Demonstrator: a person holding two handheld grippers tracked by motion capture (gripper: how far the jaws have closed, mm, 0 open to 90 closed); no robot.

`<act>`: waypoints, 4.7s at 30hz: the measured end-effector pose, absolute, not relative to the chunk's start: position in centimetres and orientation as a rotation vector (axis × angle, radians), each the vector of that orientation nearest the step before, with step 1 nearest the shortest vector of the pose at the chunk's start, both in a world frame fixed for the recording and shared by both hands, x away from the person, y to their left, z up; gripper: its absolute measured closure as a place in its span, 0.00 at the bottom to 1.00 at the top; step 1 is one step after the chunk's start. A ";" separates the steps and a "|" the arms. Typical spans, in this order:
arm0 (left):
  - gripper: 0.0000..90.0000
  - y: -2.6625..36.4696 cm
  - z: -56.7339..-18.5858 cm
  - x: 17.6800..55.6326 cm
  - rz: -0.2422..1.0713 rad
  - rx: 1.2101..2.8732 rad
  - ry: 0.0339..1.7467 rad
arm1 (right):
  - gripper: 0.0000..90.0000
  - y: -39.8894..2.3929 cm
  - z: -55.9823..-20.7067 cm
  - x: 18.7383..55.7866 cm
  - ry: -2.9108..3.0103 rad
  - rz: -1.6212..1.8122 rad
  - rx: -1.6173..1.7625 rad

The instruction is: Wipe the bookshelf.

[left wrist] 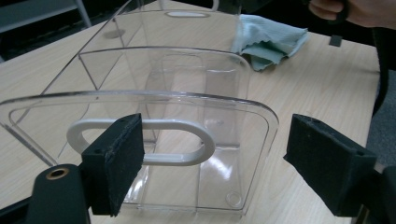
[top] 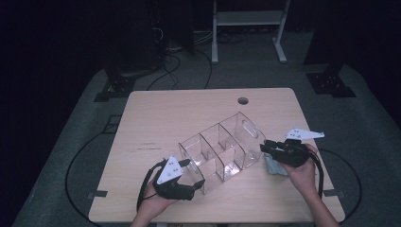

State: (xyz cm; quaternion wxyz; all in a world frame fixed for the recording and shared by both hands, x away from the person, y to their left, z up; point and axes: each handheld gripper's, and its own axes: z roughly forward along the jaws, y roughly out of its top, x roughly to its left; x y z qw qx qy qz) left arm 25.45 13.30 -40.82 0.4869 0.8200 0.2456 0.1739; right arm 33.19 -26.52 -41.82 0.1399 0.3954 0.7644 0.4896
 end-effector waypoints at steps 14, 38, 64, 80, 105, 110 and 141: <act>0.20 14.1 -40.8 25.9 0.483 1.987 0.666 | 0.75 -25.2 -41.6 32.4 2.232 1.416 1.102; 0.55 15.3 -40.5 29.1 0.491 1.987 0.662 | 0.67 -25.4 -41.4 31.6 2.253 1.430 1.087; 0.60 16.8 -40.4 33.4 0.537 1.966 0.753 | 0.74 -25.5 -41.7 31.8 2.263 1.383 1.090; 0.54 17.2 -40.3 34.6 0.531 1.964 0.771 | 0.71 -25.5 -42.1 32.1 2.267 1.392 1.117; 0.42 18.5 -41.0 33.0 0.490 1.939 0.782 | 0.63 -27.3 -44.0 31.3 2.274 1.381 1.200; 0.39 18.7 -41.4 32.7 0.485 1.945 0.793 | 0.62 -27.9 -44.3 30.9 2.271 1.373 1.212; 0.29 20.6 -43.3 30.7 0.474 1.910 0.854 | 0.50 -31.1 -46.6 28.3 2.246 1.364 1.290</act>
